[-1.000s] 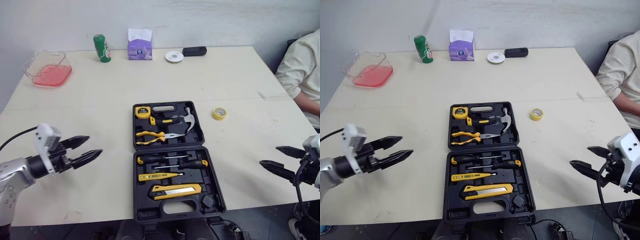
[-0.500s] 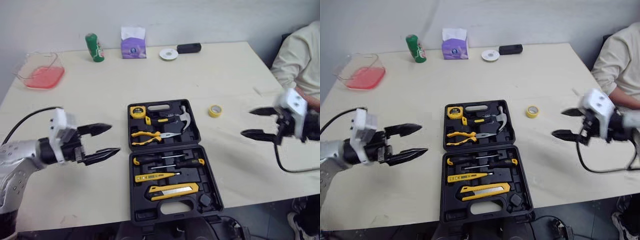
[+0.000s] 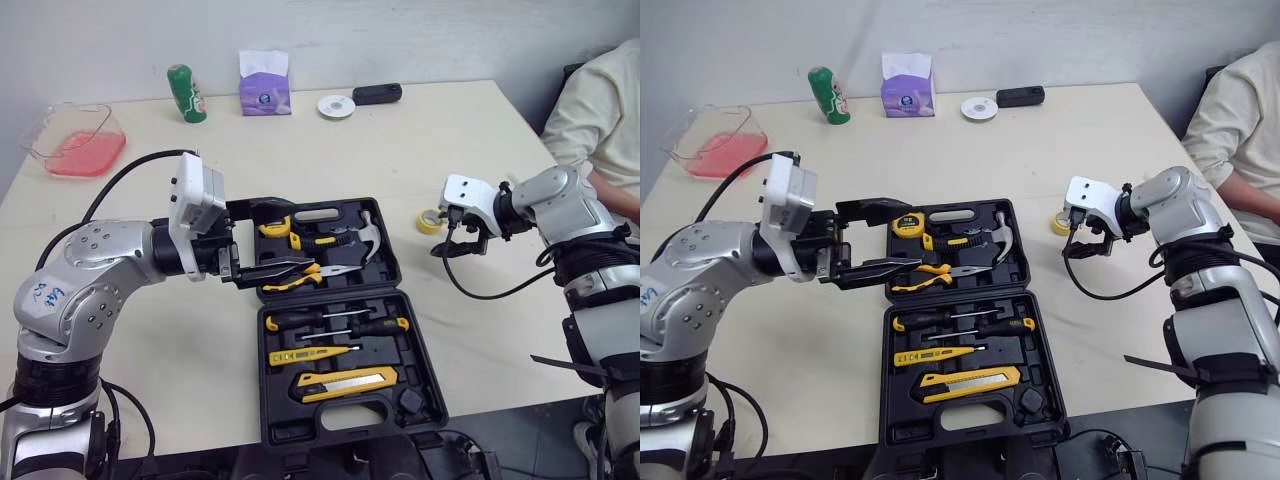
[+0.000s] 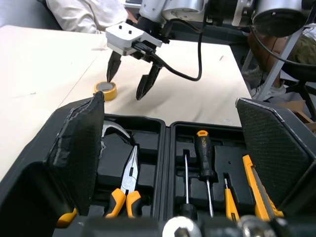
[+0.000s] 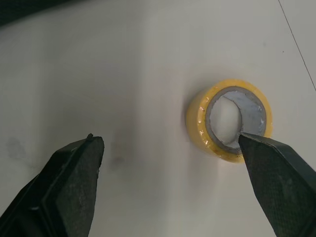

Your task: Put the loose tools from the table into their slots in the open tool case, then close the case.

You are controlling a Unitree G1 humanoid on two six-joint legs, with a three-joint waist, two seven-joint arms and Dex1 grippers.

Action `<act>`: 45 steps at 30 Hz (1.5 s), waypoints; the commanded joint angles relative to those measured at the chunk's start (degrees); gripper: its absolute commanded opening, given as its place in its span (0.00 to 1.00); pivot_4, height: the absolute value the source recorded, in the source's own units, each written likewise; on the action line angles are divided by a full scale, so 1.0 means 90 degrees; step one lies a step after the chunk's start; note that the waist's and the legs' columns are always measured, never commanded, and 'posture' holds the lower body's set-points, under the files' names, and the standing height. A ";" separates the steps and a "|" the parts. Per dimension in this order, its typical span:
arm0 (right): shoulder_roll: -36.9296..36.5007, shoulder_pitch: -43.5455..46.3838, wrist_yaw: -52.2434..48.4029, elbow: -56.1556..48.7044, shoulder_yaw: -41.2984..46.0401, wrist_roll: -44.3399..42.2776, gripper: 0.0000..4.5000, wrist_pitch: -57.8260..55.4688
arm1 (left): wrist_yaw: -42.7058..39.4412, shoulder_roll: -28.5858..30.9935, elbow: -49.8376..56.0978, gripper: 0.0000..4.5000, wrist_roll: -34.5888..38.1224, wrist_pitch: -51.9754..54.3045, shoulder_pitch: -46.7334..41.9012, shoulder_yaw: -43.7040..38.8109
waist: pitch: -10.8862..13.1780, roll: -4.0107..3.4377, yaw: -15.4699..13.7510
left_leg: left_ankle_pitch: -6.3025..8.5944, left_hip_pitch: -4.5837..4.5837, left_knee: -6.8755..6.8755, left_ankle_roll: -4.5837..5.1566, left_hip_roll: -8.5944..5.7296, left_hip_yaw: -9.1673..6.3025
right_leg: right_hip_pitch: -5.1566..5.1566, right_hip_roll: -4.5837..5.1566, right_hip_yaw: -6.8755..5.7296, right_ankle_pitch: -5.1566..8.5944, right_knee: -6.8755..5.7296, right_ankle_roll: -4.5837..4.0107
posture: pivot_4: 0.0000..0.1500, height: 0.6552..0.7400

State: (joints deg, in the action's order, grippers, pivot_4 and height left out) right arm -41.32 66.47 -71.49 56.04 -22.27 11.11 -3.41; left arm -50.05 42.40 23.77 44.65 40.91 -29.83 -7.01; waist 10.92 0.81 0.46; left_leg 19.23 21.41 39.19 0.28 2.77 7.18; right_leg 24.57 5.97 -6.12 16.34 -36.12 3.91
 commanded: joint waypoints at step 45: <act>-0.2501 -0.5871 -0.0652 -1.1414 0.1706 -0.4009 0.01 -0.5129 | -0.1846 0.0567 0.1232 1.00 -0.0429 -0.0571 0.0897 0.1720 | 0.0015 -0.0020 -0.0058 | -0.0002 -0.0013 0.0006 -0.0012 0.0002 -0.0031 | -0.0014 -0.0022 0.0017 0.0005 0.0014 -0.0008 | 1.00 0.82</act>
State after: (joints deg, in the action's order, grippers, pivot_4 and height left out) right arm -62.84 13.95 -78.34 -43.88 -8.29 -23.30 -49.09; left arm -66.28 47.39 32.99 40.23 36.18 -21.76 9.18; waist 11.06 0.63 -0.07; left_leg 19.21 21.31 39.25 0.17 2.80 6.88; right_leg 24.45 5.74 -5.97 16.38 -35.99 3.83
